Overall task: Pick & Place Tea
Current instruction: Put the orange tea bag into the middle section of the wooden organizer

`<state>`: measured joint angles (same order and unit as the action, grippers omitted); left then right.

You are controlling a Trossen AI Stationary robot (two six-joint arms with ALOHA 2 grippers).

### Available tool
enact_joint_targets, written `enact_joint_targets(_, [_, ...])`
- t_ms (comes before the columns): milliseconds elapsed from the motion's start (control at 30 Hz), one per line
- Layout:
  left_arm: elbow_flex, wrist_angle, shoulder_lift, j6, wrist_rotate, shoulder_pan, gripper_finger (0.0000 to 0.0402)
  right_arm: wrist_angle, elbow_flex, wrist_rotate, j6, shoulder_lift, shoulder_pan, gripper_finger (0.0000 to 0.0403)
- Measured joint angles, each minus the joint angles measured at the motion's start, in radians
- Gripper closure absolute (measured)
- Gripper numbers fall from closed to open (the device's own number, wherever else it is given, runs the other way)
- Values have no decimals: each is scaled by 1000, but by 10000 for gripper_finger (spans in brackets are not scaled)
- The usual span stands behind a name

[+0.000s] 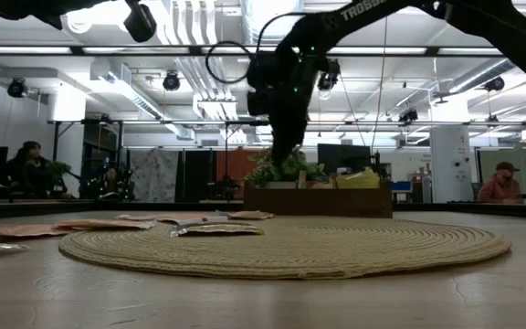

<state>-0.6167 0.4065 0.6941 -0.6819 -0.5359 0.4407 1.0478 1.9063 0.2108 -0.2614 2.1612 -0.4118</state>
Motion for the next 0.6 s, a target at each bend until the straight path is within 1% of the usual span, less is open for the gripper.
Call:
enact_joint_targets(200, [0, 0, 0, 0, 0, 0, 401, 88, 139, 3, 1, 0, 15, 287])
enact_joint_targets(367, [0, 0, 0, 0, -5, 0, 401, 158, 241, 11, -7, -2, 60, 284])
enact_joint_targets(500, [0, 0, 0, 0, -14, 0, 401, 177, 289, 14, 5, -4, 101, 287])
enact_joint_targets(600, [0, 0, 0, 0, -22, 0, 401, 170, 292, 56, 27, -16, 130, 292])
